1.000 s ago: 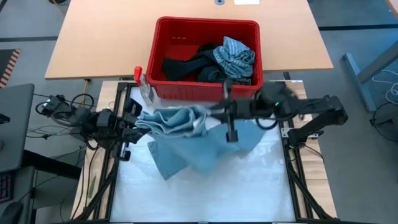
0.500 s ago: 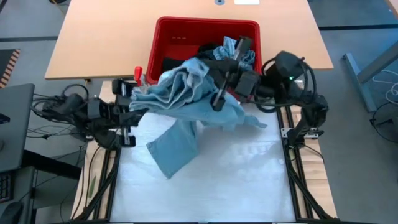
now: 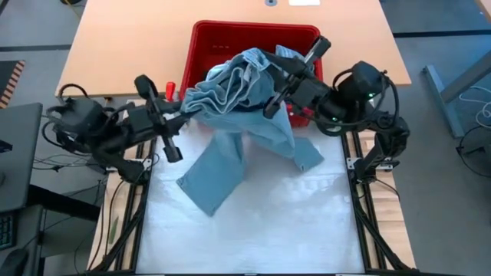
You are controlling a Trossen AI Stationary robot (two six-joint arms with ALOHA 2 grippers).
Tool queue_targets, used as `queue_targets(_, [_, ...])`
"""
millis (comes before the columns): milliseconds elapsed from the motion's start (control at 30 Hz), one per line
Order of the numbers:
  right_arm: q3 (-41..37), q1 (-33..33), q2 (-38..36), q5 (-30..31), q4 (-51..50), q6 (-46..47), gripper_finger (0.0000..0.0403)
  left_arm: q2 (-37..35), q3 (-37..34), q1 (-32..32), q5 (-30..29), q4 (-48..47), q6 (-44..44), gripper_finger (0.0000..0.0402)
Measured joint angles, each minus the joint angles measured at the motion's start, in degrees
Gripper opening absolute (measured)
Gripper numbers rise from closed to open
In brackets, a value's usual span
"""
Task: Fold laundry
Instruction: Fold the blue pants from the red laundry bin
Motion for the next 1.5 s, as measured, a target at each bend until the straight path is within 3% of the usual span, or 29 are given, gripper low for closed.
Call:
queue_targets(100, [0.0,-0.1,0.0,-1.4,1.3,-1.2,0.0034,1.8,5.3,0.0,-0.1,-3.3,0.2,0.0028])
queue_targets(200, [0.0,0.3,0.1,2.4,4.9,-5.4,0.0034,3.5,9.2,0.0,0.1,-6.1,1.2,0.0027])
queue_targets(300, [0.0,0.1,0.1,-1.8,5.8,-7.5,0.0034,4.3,10.8,0.0,1.2,-9.1,-0.2,0.0027])
queue_targets(400, [0.2,1.2,0.8,1.4,10.3,-10.0,0.0034,4.3,10.9,0.0,1.3,-9.9,-0.8,0.0027])
queue_targets(533, [0.5,0.8,-0.1,3.8,-6.5,-11.3,0.0034,4.1,10.9,-0.1,0.2,-11.4,-0.9,0.0027])
queue_targets(667, [0.4,-1.8,0.3,9.2,-6.2,-0.9,0.0034,3.8,10.9,0.0,-0.5,-11.7,-0.9,0.0027])
queue_targets(767, [2.1,-3.4,-2.1,-2.4,-22.5,9.4,0.0034,3.7,10.9,0.0,-1.0,-12.2,-0.9,0.0026])
queue_targets(800, [3.1,-3.9,-2.2,-3.6,-26.3,12.7,0.0034,3.8,10.9,0.0,-0.7,-12.5,-0.9,0.0026])
queue_targets(900, [3.6,-4.9,-1.7,3.8,-24.8,19.7,0.0034,4.0,10.9,0.1,-0.5,-13.1,-0.9,0.0026])
queue_targets(1000, [3.4,-5.4,-1.8,-6.5,-27.9,18.9,0.0034,4.0,10.9,0.8,-0.7,-13.5,-1.0,0.0026])
queue_targets(1033, [3.4,-4.7,-1.9,-6.5,-27.5,17.9,0.0034,4.0,10.9,0.9,-0.7,-13.5,-1.1,0.0026])
queue_targets(1133, [3.3,-2.9,-1.9,4.4,-16.7,13.6,0.0034,3.8,10.9,0.9,-0.1,-12.4,-1.4,0.0026])
queue_targets(1200, [3.3,-2.7,-1.9,2.0,-12.5,12.8,0.0034,3.7,10.9,1.0,-0.1,-12.0,-1.3,0.0026])
queue_targets(1267, [3.3,-2.0,-2.0,-2.9,-13.6,12.7,0.0034,3.7,10.9,1.0,0.4,-12.7,-2.4,0.0026])
queue_targets(1300, [3.3,-1.5,-2.1,-2.3,-15.1,12.4,0.0034,3.6,10.9,1.0,1.2,-13.2,-3.6,0.0026])
queue_targets(1400, [3.3,-0.5,-2.3,7.4,-21.2,10.9,0.0034,3.0,10.9,0.9,4.1,-16.5,-7.4,0.0026])
queue_targets(1500, [3.2,-0.9,-2.2,9.3,-21.9,10.8,0.0034,2.5,11.7,1.1,5.8,-21.4,-11.6,0.0026])
